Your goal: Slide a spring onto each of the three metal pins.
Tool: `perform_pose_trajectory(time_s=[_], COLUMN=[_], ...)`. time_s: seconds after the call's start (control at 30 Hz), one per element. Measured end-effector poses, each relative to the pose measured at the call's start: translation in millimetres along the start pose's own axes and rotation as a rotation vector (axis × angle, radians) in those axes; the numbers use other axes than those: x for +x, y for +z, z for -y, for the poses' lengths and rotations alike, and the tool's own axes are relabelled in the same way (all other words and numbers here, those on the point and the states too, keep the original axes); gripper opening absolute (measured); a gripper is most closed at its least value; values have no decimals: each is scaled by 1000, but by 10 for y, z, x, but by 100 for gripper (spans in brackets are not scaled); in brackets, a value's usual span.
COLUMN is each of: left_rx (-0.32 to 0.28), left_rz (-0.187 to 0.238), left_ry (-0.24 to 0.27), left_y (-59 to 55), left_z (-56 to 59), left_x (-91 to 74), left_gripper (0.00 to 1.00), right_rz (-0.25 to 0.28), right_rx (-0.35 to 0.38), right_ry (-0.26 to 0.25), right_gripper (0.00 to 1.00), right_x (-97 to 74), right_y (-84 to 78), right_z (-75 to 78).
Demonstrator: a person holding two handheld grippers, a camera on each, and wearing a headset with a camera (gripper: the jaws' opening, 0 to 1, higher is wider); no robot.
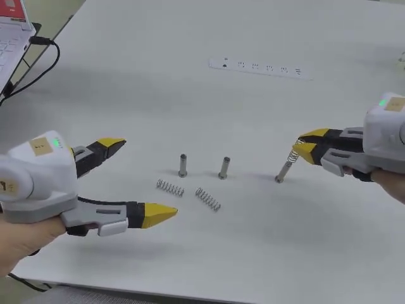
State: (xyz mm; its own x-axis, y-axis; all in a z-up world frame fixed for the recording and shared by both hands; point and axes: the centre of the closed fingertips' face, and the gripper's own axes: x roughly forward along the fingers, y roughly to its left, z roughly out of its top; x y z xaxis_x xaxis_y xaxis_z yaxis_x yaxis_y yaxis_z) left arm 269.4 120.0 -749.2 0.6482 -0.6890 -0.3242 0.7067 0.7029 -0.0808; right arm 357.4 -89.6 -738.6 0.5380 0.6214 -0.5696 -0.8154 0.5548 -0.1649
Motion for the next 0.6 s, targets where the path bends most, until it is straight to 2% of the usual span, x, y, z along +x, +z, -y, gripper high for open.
perform_pose_trajectory(time_s=[0.6], left_rx=[-12], left_rz=[-9], left_ry=[-7], left_y=[-36], left_z=[9], left_x=[9], left_gripper=[94], right_rz=[-7], right_rx=[17], right_ry=[3], right_gripper=[8], right_x=[32], right_y=[-59], right_z=[-12])
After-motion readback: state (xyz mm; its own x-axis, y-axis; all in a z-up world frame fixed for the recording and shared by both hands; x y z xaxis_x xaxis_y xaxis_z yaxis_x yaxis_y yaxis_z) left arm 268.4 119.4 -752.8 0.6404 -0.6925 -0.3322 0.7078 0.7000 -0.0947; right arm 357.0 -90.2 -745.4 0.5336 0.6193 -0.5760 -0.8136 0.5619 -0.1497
